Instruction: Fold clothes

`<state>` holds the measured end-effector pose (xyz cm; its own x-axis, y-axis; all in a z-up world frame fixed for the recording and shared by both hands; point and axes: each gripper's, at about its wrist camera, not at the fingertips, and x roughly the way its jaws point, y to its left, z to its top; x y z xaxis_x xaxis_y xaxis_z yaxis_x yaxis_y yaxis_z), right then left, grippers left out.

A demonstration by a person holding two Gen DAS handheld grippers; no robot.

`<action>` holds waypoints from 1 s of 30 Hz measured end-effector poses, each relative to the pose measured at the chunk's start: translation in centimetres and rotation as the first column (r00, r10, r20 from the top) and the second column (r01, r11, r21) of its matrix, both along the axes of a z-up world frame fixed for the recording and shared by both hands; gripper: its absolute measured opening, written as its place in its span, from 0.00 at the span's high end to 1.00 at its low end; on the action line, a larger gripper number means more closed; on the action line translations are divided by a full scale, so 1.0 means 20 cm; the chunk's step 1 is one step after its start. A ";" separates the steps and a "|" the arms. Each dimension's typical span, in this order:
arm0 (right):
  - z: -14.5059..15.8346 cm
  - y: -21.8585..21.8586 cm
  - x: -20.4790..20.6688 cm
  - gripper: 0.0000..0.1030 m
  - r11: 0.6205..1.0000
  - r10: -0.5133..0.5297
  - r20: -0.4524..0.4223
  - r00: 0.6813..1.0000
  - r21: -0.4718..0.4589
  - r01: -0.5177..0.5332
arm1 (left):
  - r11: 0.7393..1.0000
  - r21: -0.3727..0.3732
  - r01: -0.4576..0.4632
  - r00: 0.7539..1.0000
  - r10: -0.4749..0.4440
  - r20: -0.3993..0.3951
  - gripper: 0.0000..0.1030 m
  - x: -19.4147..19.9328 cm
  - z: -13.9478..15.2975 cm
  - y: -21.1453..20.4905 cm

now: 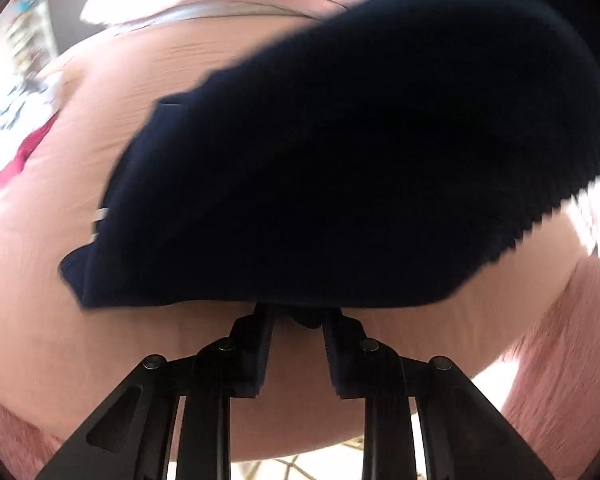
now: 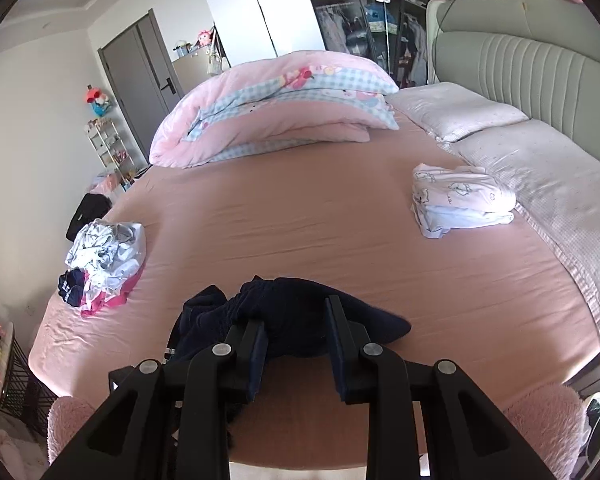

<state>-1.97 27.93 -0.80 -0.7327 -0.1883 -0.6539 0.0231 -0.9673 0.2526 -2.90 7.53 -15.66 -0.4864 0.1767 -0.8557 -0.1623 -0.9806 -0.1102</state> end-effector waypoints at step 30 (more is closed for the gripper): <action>-0.39 -0.01 0.00 0.79 0.997 0.080 0.292 0.953 -0.012 -0.080 | 0.984 0.000 0.178 0.983 -0.178 -0.035 0.54 0.10 0.08 -0.04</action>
